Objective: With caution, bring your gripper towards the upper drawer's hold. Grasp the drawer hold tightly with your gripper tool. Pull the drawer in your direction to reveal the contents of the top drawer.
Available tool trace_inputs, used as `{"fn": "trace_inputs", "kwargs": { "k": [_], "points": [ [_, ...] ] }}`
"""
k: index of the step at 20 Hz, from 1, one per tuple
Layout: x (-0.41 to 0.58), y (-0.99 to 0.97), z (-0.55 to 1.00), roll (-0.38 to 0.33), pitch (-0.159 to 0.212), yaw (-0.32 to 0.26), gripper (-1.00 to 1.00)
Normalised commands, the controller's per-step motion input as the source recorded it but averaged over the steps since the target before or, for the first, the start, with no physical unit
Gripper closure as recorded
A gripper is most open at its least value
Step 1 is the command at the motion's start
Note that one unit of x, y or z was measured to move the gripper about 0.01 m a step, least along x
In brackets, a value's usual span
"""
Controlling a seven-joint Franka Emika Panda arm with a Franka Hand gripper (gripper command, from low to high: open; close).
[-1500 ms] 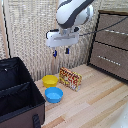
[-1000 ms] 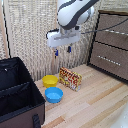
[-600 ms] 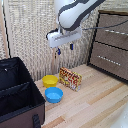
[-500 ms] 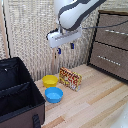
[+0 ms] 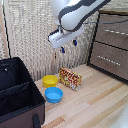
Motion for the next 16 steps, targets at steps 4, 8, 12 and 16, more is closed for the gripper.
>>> {"fn": "trace_inputs", "kwargs": {
  "k": [4, 8, 12, 16],
  "points": [
    [0.018, 0.14, 0.14, -0.351, 0.084, 0.097, -1.00],
    [0.190, 0.10, 0.22, -0.349, 0.020, 0.098, -1.00],
    [0.360, 0.03, 0.20, -0.326, -0.005, 0.119, -1.00],
    [0.396, 0.00, 0.15, -0.291, -0.042, 0.140, -1.00]
  ]
}}
